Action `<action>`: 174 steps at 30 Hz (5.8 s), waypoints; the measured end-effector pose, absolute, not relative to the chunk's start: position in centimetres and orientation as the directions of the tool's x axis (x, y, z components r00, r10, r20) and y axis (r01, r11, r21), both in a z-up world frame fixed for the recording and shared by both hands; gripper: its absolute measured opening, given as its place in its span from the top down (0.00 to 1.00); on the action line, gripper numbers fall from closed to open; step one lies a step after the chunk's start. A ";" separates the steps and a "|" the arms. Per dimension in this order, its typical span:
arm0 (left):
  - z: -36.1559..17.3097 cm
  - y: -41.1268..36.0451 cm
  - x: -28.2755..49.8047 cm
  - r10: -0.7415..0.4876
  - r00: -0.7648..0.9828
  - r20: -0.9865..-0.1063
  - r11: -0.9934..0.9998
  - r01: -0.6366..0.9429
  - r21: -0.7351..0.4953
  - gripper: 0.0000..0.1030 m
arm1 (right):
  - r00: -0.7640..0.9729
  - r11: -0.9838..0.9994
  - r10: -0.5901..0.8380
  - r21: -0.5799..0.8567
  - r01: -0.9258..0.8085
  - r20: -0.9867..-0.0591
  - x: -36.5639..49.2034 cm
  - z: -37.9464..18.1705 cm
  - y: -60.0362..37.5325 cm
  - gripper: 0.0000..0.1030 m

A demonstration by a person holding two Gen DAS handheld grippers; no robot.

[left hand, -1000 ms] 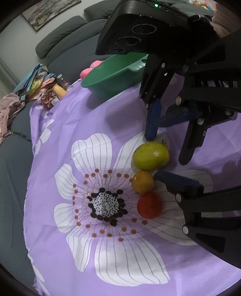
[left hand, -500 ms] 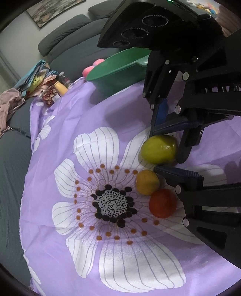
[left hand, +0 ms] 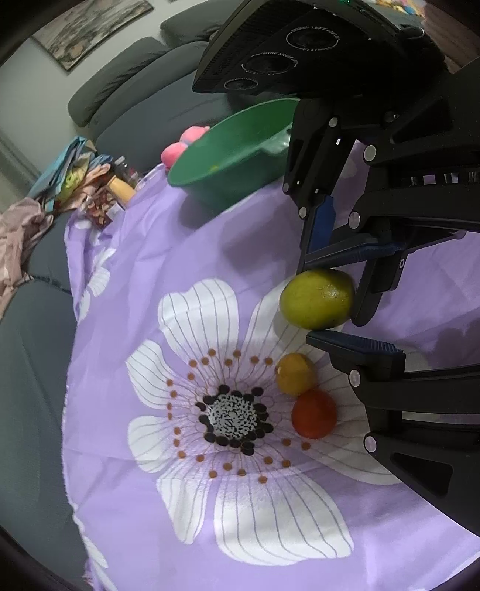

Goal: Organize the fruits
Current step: 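Carry the yellow-green fruit with the left tool over the green bowl, then open the left tool to drop the fruit into the bowl, then move both open tools back toward the red tomato and yellow plum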

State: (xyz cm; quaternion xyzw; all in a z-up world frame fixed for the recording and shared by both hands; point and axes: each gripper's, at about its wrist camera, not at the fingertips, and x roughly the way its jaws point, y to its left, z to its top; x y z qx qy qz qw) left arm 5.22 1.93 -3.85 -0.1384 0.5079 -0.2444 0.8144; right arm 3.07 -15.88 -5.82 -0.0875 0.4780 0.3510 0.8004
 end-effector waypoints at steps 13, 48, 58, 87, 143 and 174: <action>-0.9 -0.3 2.4 -0.518 0.408 -0.752 0.853 0.316 -0.417 0.67 | 0.358 0.750 0.507 0.197 -0.632 -0.784 -0.4 -3.1 -18.1 0.61; 4.2 -11.4 3.7 -0.529 0.405 -0.746 0.800 0.532 -0.278 0.67 | 0.552 0.844 0.494 0.219 -0.490 -0.671 0.0 1.0 -28.2 0.61; 3.7 -14.3 5.2 -0.543 0.367 -0.755 0.770 0.576 -0.274 0.67 | 0.579 0.872 0.466 0.237 -0.428 -0.669 1.5 0.4 -31.0 0.61; 0.6 -17.2 7.9 -0.550 0.273 -0.789 0.755 0.567 -0.330 0.67 | 0.549 0.901 0.422 0.269 -0.340 -0.721 3.5 -2.4 -33.1 0.59; 0.1 1.6 -1.9 -0.321 0.507 -0.800 0.947 0.166 -0.274 0.40 | 0.513 0.827 0.418 0.082 -0.556 -0.749 -3.7 1.2 -22.0 0.36; -2.9 5.2 1.5 -0.347 0.480 -0.806 0.937 0.136 -0.322 0.40 | 0.400 0.803 0.391 0.095 -0.589 -0.829 -0.3 -2.8 -17.2 0.36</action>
